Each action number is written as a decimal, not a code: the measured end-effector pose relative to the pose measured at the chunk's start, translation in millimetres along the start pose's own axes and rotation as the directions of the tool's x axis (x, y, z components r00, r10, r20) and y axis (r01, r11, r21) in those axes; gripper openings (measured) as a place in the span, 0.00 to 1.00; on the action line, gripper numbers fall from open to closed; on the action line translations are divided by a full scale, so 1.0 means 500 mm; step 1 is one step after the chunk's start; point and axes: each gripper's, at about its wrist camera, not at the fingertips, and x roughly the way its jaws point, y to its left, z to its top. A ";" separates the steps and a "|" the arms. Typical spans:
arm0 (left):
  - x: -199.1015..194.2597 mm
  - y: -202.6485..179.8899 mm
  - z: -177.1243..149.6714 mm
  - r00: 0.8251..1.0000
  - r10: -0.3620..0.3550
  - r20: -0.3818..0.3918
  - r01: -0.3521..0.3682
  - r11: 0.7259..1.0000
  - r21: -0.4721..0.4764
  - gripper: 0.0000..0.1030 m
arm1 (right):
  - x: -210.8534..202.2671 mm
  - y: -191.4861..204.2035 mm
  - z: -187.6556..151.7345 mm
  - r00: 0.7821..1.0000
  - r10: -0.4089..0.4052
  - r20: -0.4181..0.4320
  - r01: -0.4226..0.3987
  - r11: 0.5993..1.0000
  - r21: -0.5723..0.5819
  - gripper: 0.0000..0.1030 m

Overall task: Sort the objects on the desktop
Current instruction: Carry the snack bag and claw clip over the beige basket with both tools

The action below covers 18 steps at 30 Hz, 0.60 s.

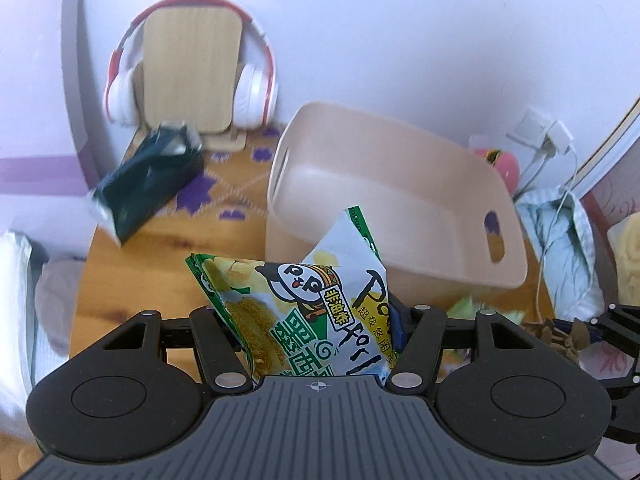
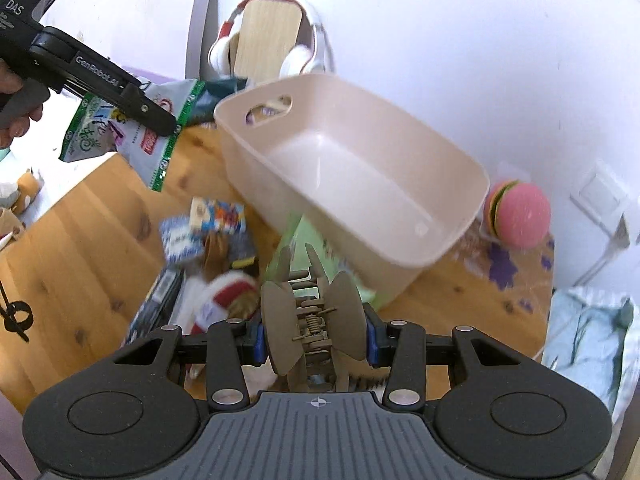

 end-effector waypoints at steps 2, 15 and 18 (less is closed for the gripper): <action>0.004 -0.003 0.020 1.000 -0.001 0.014 0.001 1.000 -0.006 0.60 | 0.004 -0.003 0.015 1.000 0.000 0.013 0.000 1.000 -0.003 0.40; 0.073 -0.021 0.122 0.998 -0.022 0.058 0.025 0.998 -0.054 0.60 | 0.080 -0.057 0.147 0.997 -0.046 0.064 0.045 0.999 0.019 0.40; 0.101 -0.024 0.143 0.998 -0.021 0.058 0.025 0.997 -0.074 0.61 | 0.103 -0.070 0.170 0.997 -0.053 0.064 0.051 0.998 0.027 0.40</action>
